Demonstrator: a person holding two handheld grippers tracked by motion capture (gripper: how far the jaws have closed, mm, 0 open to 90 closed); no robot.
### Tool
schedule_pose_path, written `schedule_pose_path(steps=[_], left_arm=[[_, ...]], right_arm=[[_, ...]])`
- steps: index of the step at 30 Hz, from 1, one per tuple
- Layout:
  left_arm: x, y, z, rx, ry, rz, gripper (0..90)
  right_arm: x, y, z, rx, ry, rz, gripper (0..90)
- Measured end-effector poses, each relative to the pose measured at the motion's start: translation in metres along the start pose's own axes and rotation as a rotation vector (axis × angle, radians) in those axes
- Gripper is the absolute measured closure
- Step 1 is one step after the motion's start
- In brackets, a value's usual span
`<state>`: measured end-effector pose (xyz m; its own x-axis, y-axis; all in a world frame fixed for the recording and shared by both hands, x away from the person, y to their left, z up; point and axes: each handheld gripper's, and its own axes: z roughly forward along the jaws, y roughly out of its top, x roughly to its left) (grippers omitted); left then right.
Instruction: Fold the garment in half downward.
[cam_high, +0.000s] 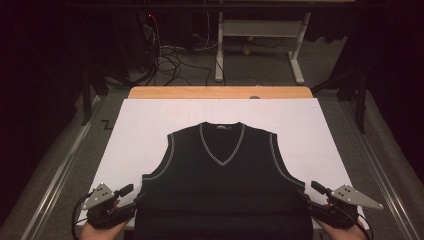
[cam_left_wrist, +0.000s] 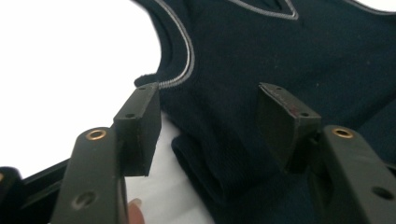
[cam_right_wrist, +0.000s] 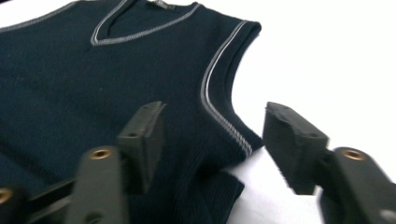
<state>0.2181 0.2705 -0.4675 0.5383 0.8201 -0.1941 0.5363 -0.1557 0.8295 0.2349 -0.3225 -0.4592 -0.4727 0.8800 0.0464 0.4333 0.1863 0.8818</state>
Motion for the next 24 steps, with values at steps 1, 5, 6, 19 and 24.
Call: schedule_pose_path(steps=[1, 5, 6, 19, 24], left_arm=[[0.001, 0.001, 0.001, -0.008, -0.005, 0.002, 38.6], [0.005, 0.009, 0.006, -0.033, -0.015, -0.004, 32.6], [0.005, 0.010, 0.008, -0.037, -0.014, -0.002, 29.9], [0.004, 0.024, 0.031, -0.038, -0.001, 0.021, 0.0], [0.011, 0.034, 0.038, -0.041, 0.015, 0.028, 0.0]], right_arm=[[0.000, 0.000, 0.001, -0.007, -0.003, 0.003, 30.1], [-0.002, 0.003, 0.007, -0.020, -0.021, 0.020, 18.7], [-0.003, 0.004, 0.008, -0.025, -0.025, 0.026, 16.5], [-0.009, 0.019, 0.035, -0.025, -0.009, 0.026, 0.0], [-0.013, 0.026, 0.043, -0.012, -0.023, 0.019, 0.1]])
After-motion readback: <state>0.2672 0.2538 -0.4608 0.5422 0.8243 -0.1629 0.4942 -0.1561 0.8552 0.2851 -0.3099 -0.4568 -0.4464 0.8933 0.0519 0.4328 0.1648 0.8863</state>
